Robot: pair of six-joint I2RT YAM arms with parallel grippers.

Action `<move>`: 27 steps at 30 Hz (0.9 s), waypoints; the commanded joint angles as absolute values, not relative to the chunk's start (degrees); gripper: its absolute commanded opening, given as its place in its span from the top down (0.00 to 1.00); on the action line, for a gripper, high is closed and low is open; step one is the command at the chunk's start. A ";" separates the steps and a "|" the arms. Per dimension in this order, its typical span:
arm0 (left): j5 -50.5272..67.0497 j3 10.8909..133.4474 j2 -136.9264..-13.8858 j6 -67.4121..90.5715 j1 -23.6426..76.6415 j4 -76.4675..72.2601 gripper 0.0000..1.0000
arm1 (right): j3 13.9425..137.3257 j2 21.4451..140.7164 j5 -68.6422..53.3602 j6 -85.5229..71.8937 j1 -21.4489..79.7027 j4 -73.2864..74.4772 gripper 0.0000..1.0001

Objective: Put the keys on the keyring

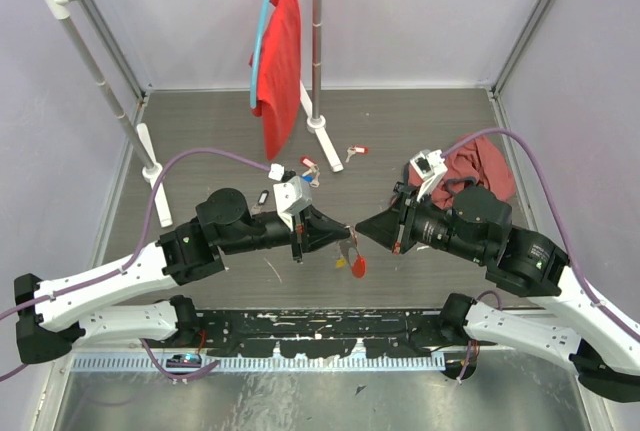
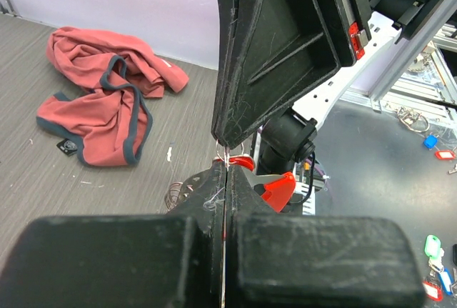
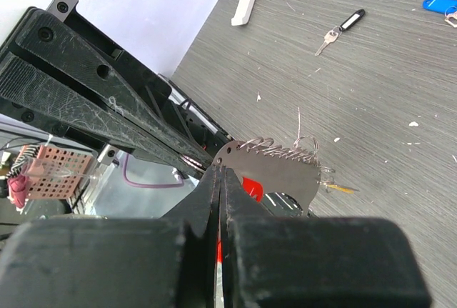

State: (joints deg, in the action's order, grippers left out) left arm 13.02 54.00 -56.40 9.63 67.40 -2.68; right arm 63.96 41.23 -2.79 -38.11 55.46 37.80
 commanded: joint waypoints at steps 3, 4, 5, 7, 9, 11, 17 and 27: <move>13.91 54.93 -55.70 9.52 67.58 -6.37 1.00 | 63.40 40.15 1.67 -40.63 55.63 35.86 0.99; 14.03 54.95 -55.65 9.55 67.57 -6.33 1.00 | 62.97 39.90 1.79 -41.07 55.63 35.41 0.99; 14.06 54.96 -55.69 9.52 67.65 -6.33 1.00 | 62.70 39.55 1.90 -41.53 55.62 35.01 0.99; 14.05 54.94 -55.71 9.58 67.63 -6.33 1.00 | 62.25 39.25 2.10 -42.15 55.63 34.41 0.99; 14.01 54.93 -55.64 9.54 67.54 -6.25 1.00 | 62.09 39.24 1.99 -42.57 55.62 33.92 0.99; 14.14 54.93 -55.74 9.54 67.59 -6.33 1.00 | 62.10 39.43 1.62 -42.66 55.62 33.60 0.99; 14.58 55.11 -55.99 9.54 67.57 -6.33 1.00 | 61.70 40.23 1.06 -43.14 55.59 32.92 0.99; 14.68 55.02 -55.94 9.49 67.61 -6.33 1.00 | 61.57 40.64 1.02 -43.67 55.59 31.72 0.99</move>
State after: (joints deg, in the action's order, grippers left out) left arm 13.32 54.00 -56.40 9.61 67.37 -2.61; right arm 61.36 40.23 -0.84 -43.35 55.55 34.65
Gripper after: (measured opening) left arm 0.008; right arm 0.037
